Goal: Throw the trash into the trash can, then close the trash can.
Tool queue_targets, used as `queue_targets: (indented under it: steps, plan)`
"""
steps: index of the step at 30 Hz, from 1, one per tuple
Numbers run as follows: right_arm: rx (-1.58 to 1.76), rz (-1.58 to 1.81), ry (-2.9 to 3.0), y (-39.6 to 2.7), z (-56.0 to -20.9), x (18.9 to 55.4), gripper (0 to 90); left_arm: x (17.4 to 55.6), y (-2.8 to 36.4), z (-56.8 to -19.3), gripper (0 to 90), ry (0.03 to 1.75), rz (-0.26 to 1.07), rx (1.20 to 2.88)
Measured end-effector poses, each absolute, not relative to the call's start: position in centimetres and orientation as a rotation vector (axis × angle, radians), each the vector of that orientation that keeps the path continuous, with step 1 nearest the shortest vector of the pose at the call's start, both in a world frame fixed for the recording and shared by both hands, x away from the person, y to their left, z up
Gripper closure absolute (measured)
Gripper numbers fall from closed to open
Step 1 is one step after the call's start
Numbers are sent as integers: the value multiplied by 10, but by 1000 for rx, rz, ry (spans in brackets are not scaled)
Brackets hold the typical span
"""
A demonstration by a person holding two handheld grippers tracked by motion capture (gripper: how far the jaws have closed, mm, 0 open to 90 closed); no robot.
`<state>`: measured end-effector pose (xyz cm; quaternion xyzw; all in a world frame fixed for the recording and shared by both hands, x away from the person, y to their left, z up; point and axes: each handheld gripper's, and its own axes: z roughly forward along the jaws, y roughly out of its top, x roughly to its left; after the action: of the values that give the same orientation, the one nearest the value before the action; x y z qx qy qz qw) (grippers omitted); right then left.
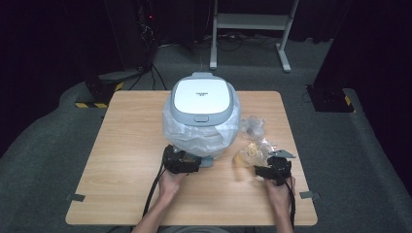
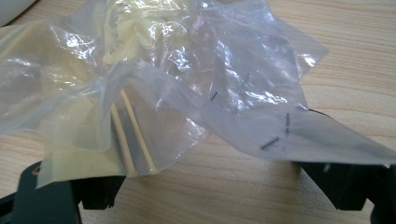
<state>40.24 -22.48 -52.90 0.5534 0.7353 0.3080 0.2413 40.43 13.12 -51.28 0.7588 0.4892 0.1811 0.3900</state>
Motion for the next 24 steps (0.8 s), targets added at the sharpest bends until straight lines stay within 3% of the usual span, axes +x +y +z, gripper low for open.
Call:
queue_targets:
  steps: [1, 3, 4, 14, 15, 16, 17, 19, 21, 22, 23, 24]
  plan:
    - [1513, 843, 2011, -225, -529, 402, 160, 405, 123, -516, 75, 1288, 458, 1804]
    - [1514, 843, 2011, -225, -529, 402, 160, 405, 121, -517, 74, 1299, 461, 1772]
    - [1513, 843, 2011, -225, -529, 402, 160, 404, 136, -511, 74, 1199, 496, 2050]
    - [1516, 844, 2010, -225, -529, 402, 161, 405, 128, -515, 64, 1239, 498, 1933]
    - [1515, 844, 2010, -225, -529, 402, 162, 406, 120, -518, 64, 1282, 484, 1794]
    - [1514, 843, 2010, -225, -529, 402, 162, 406, 120, -519, 63, 1281, 488, 1795]
    - [1514, 844, 2010, -225, -529, 402, 162, 405, 128, -516, 62, 1232, 507, 1942]
    - [1511, 844, 2012, -225, -529, 402, 165, 406, 130, -516, 62, 1215, 524, 1982]
    - [1510, 845, 2012, -225, -529, 402, 165, 406, 131, -516, 62, 1214, 519, 1981]
    - [1511, 845, 2013, -224, -529, 402, 165, 406, 122, -520, 62, 1257, 492, 1832]
    - [1509, 844, 2013, -225, -529, 402, 165, 405, 131, -517, 62, 1211, 510, 1960]
    - [1509, 845, 2013, -225, -529, 402, 166, 405, 131, -517, 62, 1211, 510, 1960]
